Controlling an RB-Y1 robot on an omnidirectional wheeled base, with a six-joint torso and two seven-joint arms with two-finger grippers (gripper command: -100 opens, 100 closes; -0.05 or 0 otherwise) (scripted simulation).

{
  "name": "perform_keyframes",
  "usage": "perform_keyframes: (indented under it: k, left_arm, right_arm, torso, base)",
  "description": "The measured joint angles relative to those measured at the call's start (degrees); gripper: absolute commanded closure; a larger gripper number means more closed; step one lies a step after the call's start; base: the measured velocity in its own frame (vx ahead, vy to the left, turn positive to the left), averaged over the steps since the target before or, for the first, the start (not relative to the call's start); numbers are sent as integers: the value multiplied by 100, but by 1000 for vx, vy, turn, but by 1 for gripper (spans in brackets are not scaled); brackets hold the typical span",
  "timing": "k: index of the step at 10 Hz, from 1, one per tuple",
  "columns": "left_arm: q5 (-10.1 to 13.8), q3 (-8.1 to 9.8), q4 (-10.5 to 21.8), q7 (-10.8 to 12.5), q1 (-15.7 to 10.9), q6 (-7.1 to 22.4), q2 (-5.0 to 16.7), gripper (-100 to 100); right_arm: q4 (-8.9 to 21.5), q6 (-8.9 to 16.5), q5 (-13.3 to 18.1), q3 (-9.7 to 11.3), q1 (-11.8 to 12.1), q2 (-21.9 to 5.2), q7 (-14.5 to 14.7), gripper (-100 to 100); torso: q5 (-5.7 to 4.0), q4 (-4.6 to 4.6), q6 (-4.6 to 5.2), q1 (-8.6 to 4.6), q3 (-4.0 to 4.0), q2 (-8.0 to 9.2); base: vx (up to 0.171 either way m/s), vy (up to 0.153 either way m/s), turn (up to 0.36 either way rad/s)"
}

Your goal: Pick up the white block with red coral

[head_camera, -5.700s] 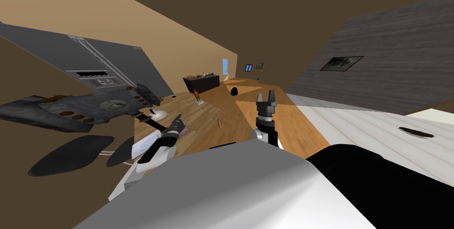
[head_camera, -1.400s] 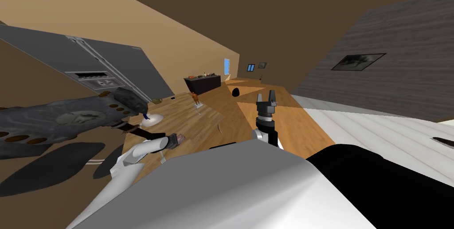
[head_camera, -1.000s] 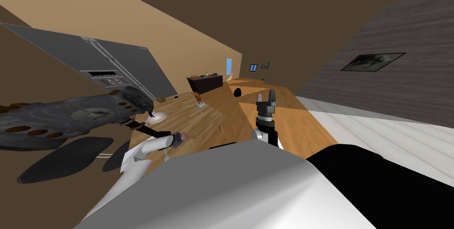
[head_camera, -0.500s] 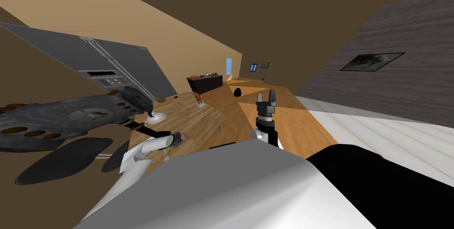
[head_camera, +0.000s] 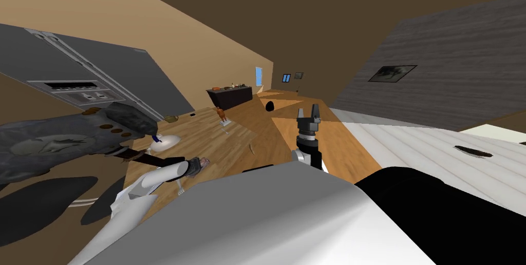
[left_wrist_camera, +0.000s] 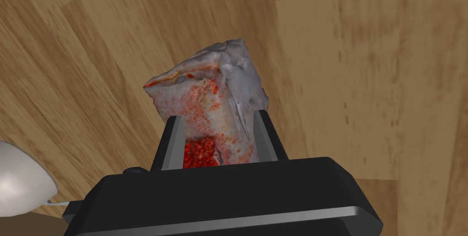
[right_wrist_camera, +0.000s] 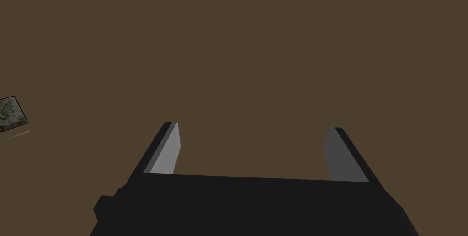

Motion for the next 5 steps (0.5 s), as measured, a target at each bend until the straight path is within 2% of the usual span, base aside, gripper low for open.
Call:
perform_keyframes:
  k: [3,4,5]
  left_arm:
    - [375,298,58,-85,275,-84,271,100]
    - [499,376,195,-139,286,-143,361,100]
    - [512,385,215,-151,284,-162,369,0]
  right_arm:
    - [0,0,0,0,0,0,0,0]
    - [0,0,0,0,0,0,0,0]
    - [0,0,0,-1,1,-1,0,0]
  torso:
    - [-5,3,1,-2,1,-1]
    - [-5,4,4,1,1,-2]
    - [-4,4,0,8,0,-5]
  base:
    - [-26,-61,-151]
    - [-11,-19,-26]
    - [0,0,0]
